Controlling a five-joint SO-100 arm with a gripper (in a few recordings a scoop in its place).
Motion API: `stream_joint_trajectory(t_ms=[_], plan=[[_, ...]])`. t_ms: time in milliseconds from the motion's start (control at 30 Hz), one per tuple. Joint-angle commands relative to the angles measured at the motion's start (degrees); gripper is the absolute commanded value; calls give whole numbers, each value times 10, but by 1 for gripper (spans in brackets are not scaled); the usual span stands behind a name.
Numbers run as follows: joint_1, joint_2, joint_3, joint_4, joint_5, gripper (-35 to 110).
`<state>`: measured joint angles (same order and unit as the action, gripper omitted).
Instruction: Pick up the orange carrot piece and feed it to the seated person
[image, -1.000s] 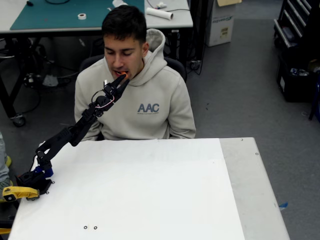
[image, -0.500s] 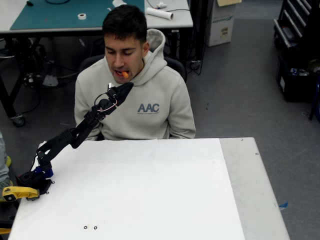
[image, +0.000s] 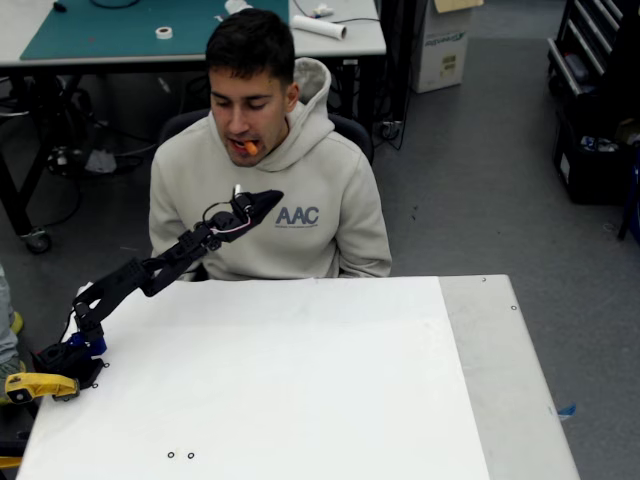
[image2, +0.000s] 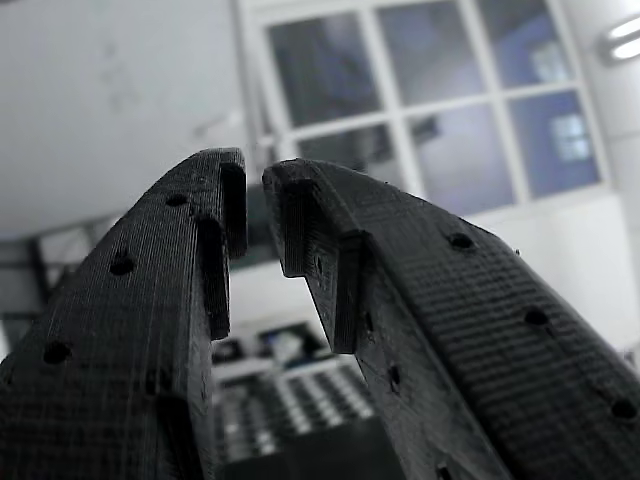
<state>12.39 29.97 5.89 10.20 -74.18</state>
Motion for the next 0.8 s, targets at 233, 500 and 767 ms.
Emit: stream_joint_trajectory(t_ms=[233, 500, 767], plan=[[9, 244, 235, -10, 131, -2], [7, 385, 439, -10, 260, -2], [-19, 530, 641, -10, 367, -2]])
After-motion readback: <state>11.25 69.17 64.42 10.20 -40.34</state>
